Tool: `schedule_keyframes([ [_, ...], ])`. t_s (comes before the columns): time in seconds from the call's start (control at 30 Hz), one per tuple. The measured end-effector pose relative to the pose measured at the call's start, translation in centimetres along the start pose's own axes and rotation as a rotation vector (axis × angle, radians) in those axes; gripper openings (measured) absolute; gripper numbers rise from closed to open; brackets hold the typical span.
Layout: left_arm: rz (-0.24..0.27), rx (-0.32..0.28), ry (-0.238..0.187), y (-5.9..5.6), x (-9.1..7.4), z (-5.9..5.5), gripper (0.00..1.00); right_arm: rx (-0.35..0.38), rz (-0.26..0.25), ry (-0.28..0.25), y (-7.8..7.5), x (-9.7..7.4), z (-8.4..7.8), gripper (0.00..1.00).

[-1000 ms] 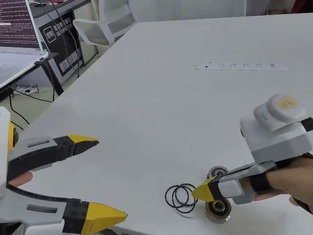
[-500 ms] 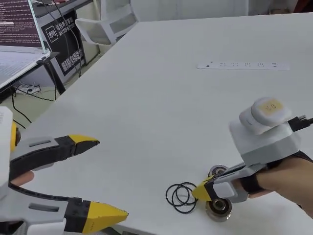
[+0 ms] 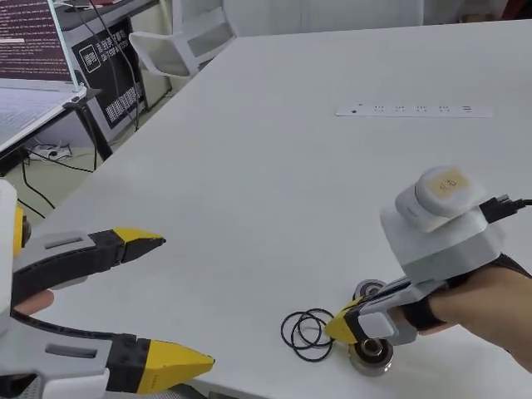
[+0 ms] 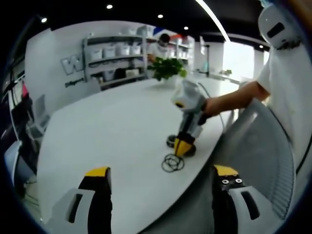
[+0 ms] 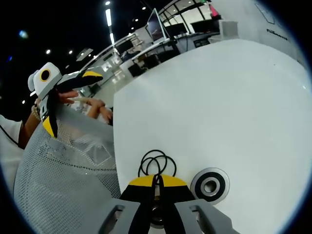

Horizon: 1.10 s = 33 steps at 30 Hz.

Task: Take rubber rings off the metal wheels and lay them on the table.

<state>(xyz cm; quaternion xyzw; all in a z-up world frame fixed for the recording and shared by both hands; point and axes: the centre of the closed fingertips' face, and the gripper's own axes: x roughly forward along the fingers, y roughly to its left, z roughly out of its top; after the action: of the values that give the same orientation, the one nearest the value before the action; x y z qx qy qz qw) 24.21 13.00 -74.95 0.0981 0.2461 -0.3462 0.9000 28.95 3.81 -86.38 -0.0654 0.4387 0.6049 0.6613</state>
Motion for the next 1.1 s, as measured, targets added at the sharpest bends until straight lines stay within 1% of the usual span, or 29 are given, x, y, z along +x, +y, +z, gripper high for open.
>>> schedule_keyframes([
  [0.13,0.003,-0.002,-0.006,0.1,0.0,0.1,0.86,-0.019,-0.006,0.008,0.2,-0.1,-0.1,0.02],
  [0.27,0.005,0.001,-0.007,0.0,0.1,0.2,0.86,-0.037,0.003,0.018,0.6,-0.3,-0.2,0.02],
  [0.43,0.017,-0.004,-0.011,0.2,0.1,0.2,0.85,-0.066,-0.017,0.028,0.3,-0.2,-0.3,0.05],
  [0.57,0.019,-0.002,-0.008,0.1,0.1,0.2,0.85,-0.078,-0.012,0.034,0.6,-0.5,-0.4,0.08],
  [0.67,0.020,-0.001,-0.004,0.2,0.1,0.2,0.85,-0.088,-0.018,0.029,0.5,-1.0,-0.4,0.08],
  [0.77,0.015,0.005,0.001,0.1,0.2,0.3,0.85,-0.086,-0.022,0.009,0.3,-1.6,-0.3,0.08],
  [0.87,0.010,0.012,0.006,0.1,0.2,0.5,0.84,-0.086,-0.025,-0.035,0.2,-2.6,0.3,0.08],
  [0.93,0.004,0.023,0.006,0.2,0.3,0.9,0.84,-0.092,-0.025,-0.058,0.2,-3.2,0.5,0.08],
  [0.97,-0.001,0.031,0.005,0.2,0.4,1.1,0.84,-0.099,-0.027,-0.080,0.2,-3.6,0.7,0.09],
  [1.03,-0.009,0.045,0.005,0.2,0.7,1.5,0.84,-0.125,-0.021,-0.102,0.1,-4.3,0.8,0.09],
  [1.1,-0.018,0.057,0.006,0.3,0.9,1.8,0.84,-0.137,-0.029,-0.129,-0.1,-4.9,0.9,0.10],
])
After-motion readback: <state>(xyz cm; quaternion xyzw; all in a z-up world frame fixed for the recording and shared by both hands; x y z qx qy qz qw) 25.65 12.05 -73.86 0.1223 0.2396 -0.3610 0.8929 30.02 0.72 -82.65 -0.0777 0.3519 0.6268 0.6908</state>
